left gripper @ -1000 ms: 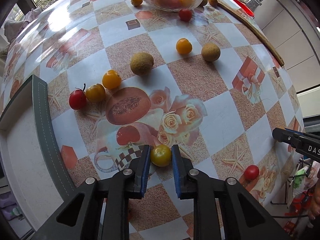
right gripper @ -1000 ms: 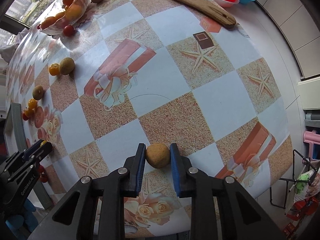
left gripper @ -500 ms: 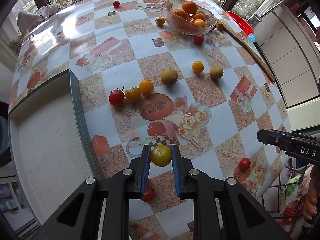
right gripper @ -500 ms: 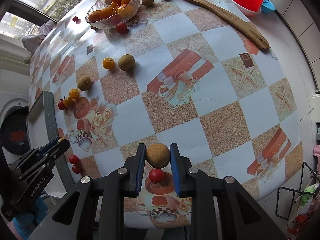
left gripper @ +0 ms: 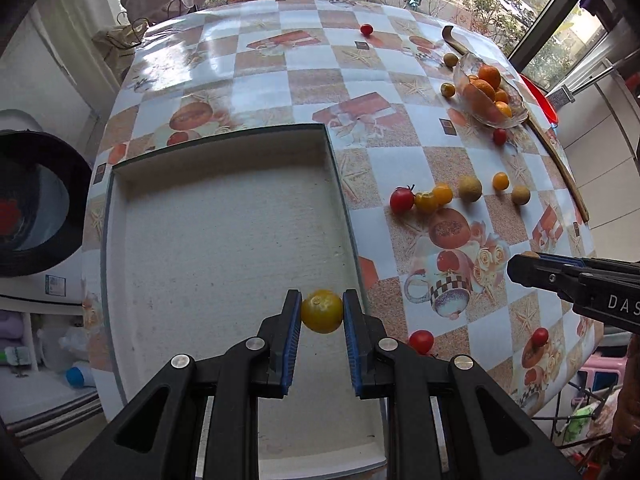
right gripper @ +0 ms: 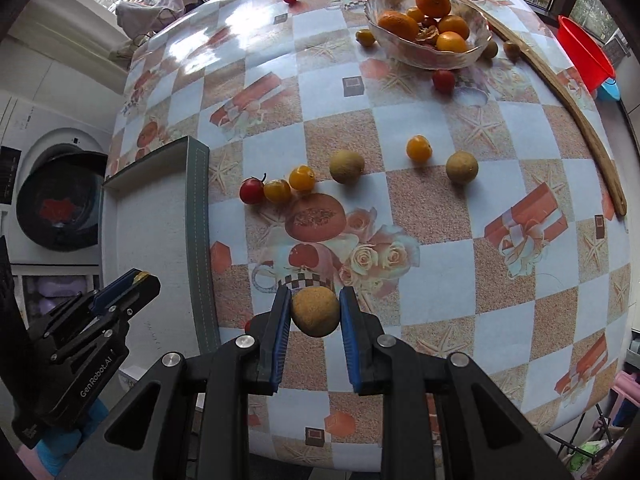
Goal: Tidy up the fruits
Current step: 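Carry both held fruits over the white tray and open both tools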
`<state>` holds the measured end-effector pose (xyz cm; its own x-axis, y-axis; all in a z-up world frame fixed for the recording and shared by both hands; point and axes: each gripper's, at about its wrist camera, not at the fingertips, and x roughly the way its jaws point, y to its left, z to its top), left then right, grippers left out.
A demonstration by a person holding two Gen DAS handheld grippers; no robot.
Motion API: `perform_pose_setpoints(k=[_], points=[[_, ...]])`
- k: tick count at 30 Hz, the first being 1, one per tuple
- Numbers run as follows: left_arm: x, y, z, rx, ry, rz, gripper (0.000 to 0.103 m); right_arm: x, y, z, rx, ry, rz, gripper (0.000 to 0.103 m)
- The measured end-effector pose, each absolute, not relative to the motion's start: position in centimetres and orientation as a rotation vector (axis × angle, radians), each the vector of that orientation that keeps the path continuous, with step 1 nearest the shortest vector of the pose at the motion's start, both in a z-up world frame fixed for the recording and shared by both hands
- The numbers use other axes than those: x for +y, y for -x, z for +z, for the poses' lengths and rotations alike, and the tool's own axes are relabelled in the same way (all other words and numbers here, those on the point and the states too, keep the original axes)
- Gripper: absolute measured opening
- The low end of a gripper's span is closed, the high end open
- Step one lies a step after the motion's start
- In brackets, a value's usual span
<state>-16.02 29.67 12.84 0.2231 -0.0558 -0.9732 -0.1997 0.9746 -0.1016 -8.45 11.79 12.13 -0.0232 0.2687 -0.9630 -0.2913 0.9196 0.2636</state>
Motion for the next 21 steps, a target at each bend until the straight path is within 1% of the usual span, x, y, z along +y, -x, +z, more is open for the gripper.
perform_pose_setpoints(k=[10,15,21], points=[[36.5,16.6,8.7,1.377,0.255,0.231,0.022,23.9,7.4,10.0,1.525,0.141,0.609,0.027],[38.0,16.3,6.6,1.398,0.256,0.260,0.022,27.6,5.9,8.3,1.534,0.179,0.624,0.027],[38.4,16.1,5.4,1.404,0.260,0.271,0.023,30.1,4.7,6.7,1.535,0.224,0.622,0.027]])
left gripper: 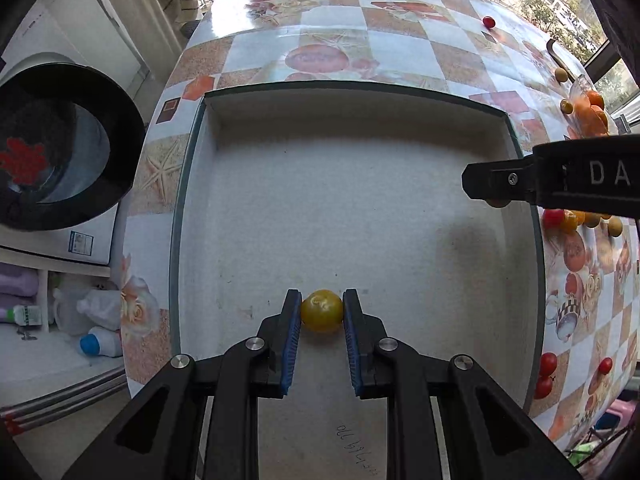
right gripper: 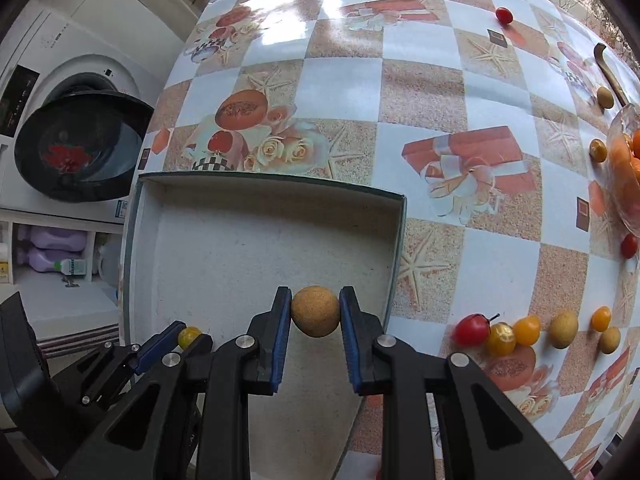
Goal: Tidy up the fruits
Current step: 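Carry both held fruits over the white tray and open both tools, then withdraw both open tools from the tray back over the tablecloth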
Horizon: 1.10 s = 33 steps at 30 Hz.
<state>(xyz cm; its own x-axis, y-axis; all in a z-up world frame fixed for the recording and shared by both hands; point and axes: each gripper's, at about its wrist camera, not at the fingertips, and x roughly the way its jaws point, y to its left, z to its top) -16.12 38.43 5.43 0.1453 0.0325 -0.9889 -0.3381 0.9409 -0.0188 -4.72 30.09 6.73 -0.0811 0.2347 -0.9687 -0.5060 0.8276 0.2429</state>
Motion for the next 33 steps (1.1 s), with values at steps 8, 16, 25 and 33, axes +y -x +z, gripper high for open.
perform_pose_setpoints(k=[8,16,25,33], points=[[38.4,16.0,5.2,1.402,0.256,0.266,0.022,30.9,4.2,5.0,1.552,0.261,0.602,0.027],[38.1,15.9,5.1,1.404,0.232,0.272,0.023,31.1,4.3,4.7,1.547,0.274,0.597,0.027],[37.5,15.7,5.3,1.426,0.197,0.294,0.023,30.7,4.6,6.3,1.533,0.239,0.638,0.051],[37.0,15.7,6.7,1.419,0.179,0.297,0.034,29.5,4.8,10.3,1.453,0.209,0.657,0.080]])
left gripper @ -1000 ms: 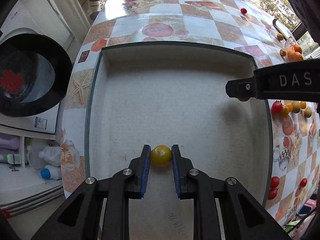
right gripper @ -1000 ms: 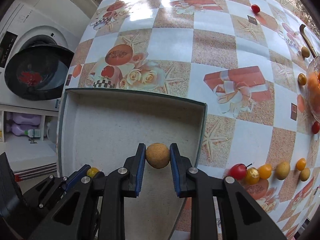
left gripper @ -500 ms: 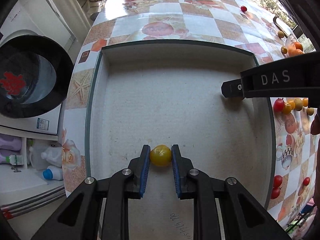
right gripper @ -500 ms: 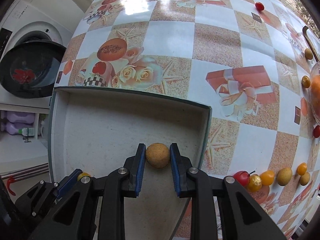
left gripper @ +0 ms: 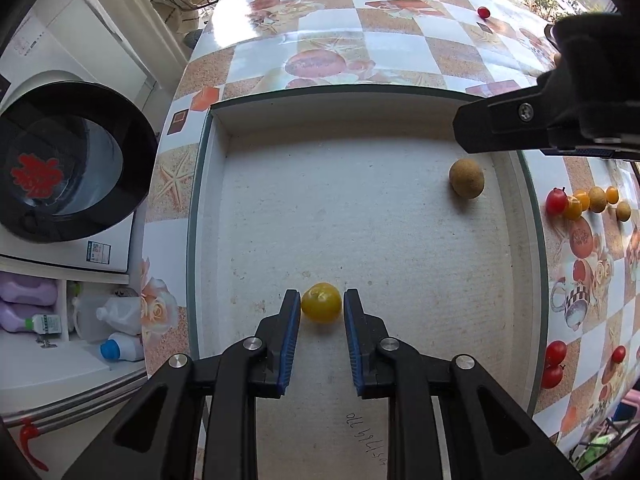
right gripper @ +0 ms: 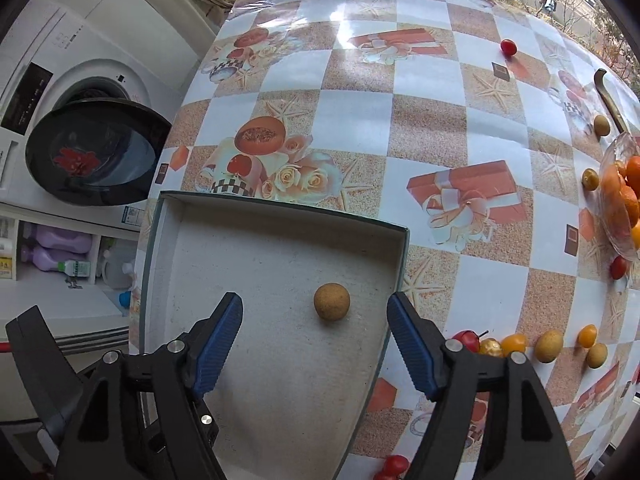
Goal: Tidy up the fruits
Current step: 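Withdraw both open tools from the tray back over the tablecloth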
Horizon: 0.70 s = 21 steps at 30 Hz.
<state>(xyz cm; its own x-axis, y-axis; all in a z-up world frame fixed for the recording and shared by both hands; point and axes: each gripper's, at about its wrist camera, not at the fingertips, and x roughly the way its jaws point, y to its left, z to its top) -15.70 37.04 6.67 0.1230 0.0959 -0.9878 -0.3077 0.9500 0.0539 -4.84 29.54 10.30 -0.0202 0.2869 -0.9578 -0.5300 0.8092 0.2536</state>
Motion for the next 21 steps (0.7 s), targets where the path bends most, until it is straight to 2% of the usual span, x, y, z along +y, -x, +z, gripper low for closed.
perform_pose_setpoints(k=[1,2,3,12,21], points=[[36.8,15.8,6.9,1.414,0.177,0.300,0.049,29.2,4.8,10.6,1.449,0.206,0.655,0.080],[36.5,16.0,7.4,1.391,0.168,0.312,0.081,28.8,4.8,10.9,1.449,0.201,0.650,0.080],[36.4,16.1,7.9,1.364,0.159,0.317,0.087,28.3,4.9,11.0,1.450,0.193,0.646,0.080],[33.8,15.6,9.4,1.358,0.104,0.237,0.087,21.1,5.8,11.9,1.457,0.134,0.549,0.084],[26.3,14.5,10.5,1.347,-0.012,0.067,0.087,7.4,8.3,10.4,1.518,0.047,0.276,0.084]])
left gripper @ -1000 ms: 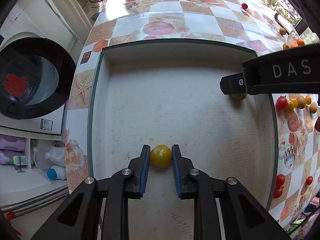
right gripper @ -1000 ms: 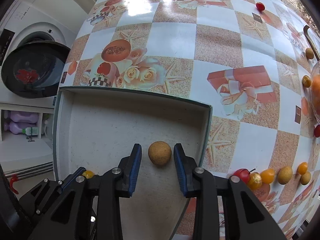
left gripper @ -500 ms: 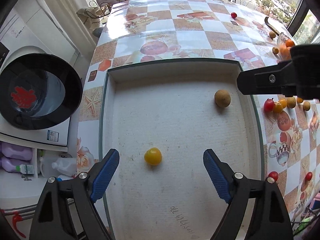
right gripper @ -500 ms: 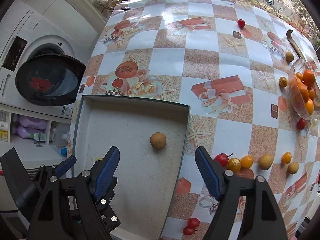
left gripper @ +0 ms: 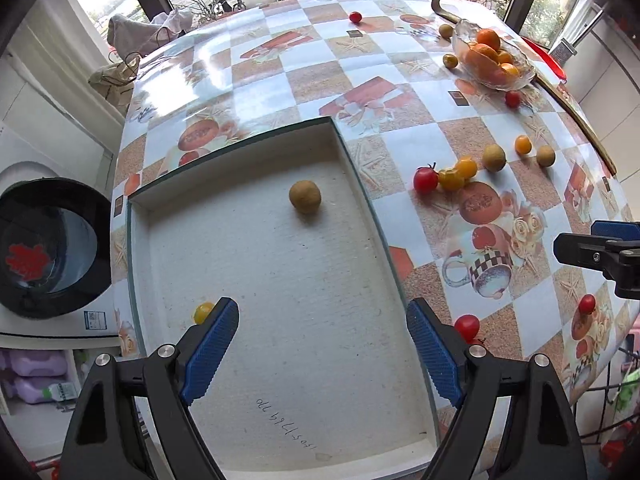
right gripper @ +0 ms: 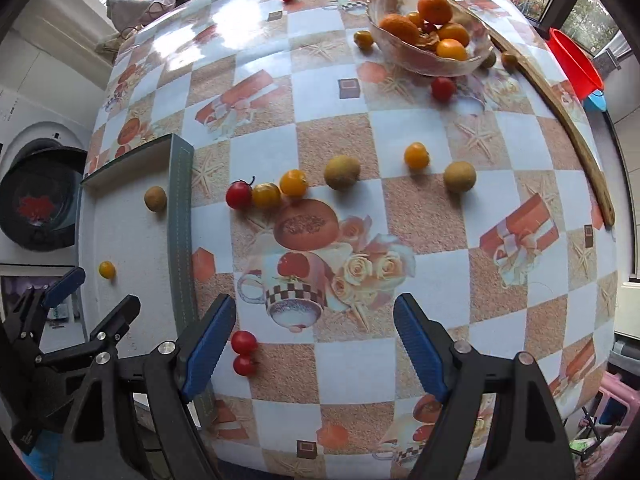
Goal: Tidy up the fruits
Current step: 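Withdraw both open tools from the tray back over the tablecloth, then grasp a red cherry tomato with left tool while right tool grasps another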
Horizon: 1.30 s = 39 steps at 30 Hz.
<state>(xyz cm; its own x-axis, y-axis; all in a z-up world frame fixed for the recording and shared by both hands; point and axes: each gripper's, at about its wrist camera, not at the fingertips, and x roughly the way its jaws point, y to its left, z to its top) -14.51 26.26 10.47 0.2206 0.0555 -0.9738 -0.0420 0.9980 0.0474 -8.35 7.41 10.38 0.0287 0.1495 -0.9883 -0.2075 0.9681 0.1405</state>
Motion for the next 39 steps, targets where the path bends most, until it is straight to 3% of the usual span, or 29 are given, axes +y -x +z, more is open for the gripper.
perform_pose_setpoints(k=[11,22,25,29,31,33,34,39], points=[[16.4,13.4,7.5,1.401,-0.106,-0.123,0.087,-2.2,12.7,6.9,1.613,-0.016,0.079,0.084],[15.3,12.4,3.5,1.525,-0.128,-0.090,0.086,-1.7,12.7,4.9,1.609,0.012,0.113,0.084],[15.6,12.3,2.9,1.560,-0.093,-0.084,0.086,-1.1,13.2,4.3,1.615,0.035,0.127,0.076],[16.7,12.9,2.6,1.579,-0.020,-0.057,0.073,-0.6,13.7,3.8,1.629,0.050,0.119,0.060],[17.3,13.0,3.2,1.563,-0.008,-0.053,0.059,-0.4,14.0,4.0,1.622,0.050,0.135,0.048],[18.2,13.4,3.8,1.553,-0.002,-0.060,0.030,-0.2,14.1,4.1,1.626,0.038,0.157,0.031],[18.6,13.2,4.1,1.553,0.010,-0.071,0.023,-0.2,14.1,4.1,1.629,0.030,0.162,0.025],[21.0,13.0,5.4,1.547,0.106,-0.117,0.022,-1.4,13.1,5.1,1.636,-0.052,0.166,0.025]])
